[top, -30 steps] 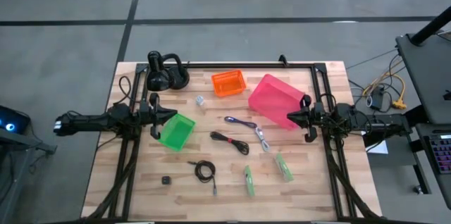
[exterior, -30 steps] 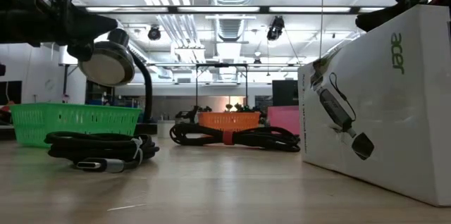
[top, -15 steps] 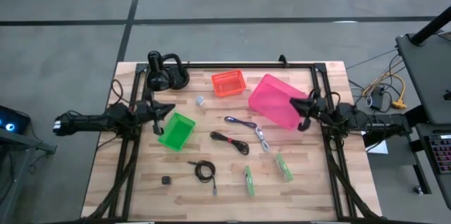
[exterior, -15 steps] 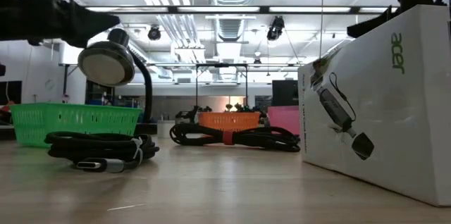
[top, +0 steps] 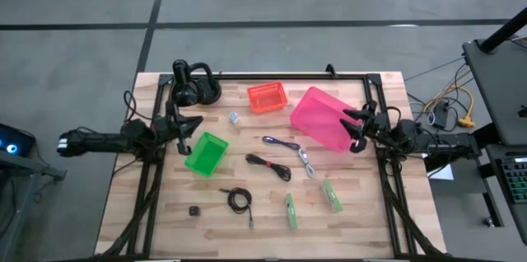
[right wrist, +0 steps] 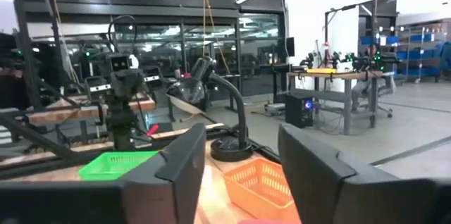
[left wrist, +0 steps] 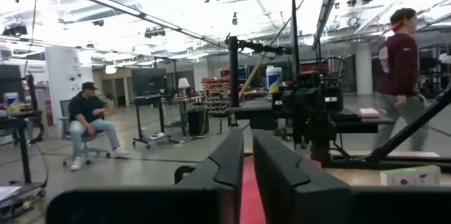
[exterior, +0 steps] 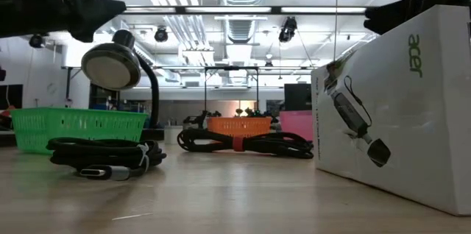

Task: Pick and place items into bin
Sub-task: Put the right white card reader box into the orange basket

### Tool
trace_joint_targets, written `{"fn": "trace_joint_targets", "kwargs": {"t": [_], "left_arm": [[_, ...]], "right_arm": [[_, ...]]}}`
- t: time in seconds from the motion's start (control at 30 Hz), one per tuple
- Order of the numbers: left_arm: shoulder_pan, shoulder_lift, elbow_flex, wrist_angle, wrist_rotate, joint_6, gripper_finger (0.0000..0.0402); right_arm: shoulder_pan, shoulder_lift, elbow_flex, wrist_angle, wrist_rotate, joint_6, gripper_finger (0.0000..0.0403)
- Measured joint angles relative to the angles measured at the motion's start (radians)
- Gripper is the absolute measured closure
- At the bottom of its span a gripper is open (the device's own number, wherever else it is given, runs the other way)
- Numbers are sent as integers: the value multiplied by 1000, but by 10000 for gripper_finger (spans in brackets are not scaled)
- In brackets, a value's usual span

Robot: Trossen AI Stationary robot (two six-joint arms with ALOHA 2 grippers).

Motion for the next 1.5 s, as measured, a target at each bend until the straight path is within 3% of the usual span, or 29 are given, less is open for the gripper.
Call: {"fn": "trace_joint_targets", "kwargs": {"t": [0.17, 0.33, 0.4, 0.63, 1.0, 1.2, 1.5], "left_arm": [[0, 45, 0, 75, 5, -21, 310], [0, 90, 19, 95, 6, -97, 255], [0, 107, 35, 106, 11, -105, 245], [-1, 172, 67, 128, 104, -108, 239], [-1, 219, 77, 128, 108, -108, 239], [0, 219, 73, 128, 109, -105, 239], [0, 219, 71, 129, 111, -105, 239]], "right_arm": [[0, 0, 3, 19, -25, 18, 200], [0, 24, 55, 18, -190, 37, 193], [0, 53, 84, 14, -208, 45, 193], [0, 223, 209, -59, -210, 63, 193], [11, 569, 516, -332, -203, 95, 193], [11, 723, 657, -483, -204, 180, 193], [11, 906, 864, -728, -204, 455, 193]]}}
